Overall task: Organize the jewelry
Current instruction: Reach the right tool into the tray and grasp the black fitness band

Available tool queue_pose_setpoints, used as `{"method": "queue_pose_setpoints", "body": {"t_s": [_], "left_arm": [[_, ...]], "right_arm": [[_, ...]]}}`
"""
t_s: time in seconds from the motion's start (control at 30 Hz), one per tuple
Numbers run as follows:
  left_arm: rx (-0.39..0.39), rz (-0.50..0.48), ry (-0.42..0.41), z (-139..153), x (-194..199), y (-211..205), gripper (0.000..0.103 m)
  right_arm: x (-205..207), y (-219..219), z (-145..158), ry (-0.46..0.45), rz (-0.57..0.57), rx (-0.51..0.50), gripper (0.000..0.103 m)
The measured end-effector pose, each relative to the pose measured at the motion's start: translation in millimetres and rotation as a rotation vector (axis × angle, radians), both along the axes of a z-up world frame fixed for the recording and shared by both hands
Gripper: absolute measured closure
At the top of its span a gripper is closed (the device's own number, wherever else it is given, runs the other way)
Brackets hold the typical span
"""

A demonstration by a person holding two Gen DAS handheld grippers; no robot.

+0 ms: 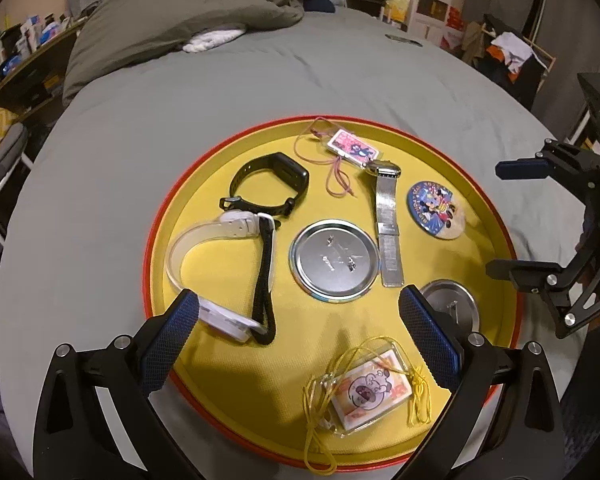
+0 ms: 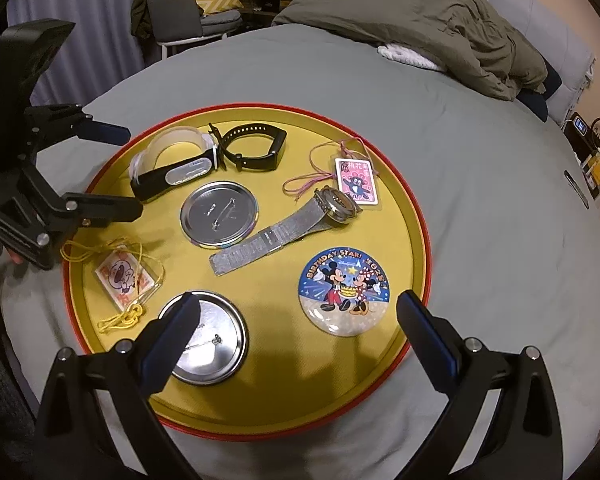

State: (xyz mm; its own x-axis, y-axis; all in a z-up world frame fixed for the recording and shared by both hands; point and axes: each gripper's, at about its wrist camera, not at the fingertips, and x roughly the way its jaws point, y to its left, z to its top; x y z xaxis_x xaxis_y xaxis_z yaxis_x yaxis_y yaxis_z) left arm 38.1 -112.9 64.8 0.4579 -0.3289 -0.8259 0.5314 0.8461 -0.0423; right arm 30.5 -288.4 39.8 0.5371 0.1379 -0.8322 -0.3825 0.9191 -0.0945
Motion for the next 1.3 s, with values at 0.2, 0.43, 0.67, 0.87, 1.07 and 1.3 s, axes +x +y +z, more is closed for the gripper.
{"method": "queue_pose_setpoints", "body": {"t_s": [0.2, 0.43, 0.67, 0.87, 1.07, 1.3], "left_arm": [[-0.002, -0.004, -0.004, 1, 6, 0, 0.005], [0.04, 0.02, 0.011, -10, 21, 2, 0.005], [0.028, 0.048, 0.122, -28, 42, 9, 0.005], [0.0, 0.047, 0.098, -25, 48, 14, 0.006], [0.031, 0.08, 0.153, -31, 62, 14, 0.006], [-0.025, 0.101, 0.192, -34, 74, 23, 0.006]], "right_arm": [[12, -7, 5, 0.01, -0.03, 0.092, 0.009], [33, -2, 9, 0.048, -0.053, 0.171, 0.009], [63, 5, 18, 0.063, -0.126, 0.294, 0.009], [87, 14, 22, 0.032, -0.238, 0.289, 0.009], [122, 33, 10, 0.147, -0.23, 0.251, 0.009], [150, 40, -6, 0.261, -0.251, 0.304, 0.009]]}}
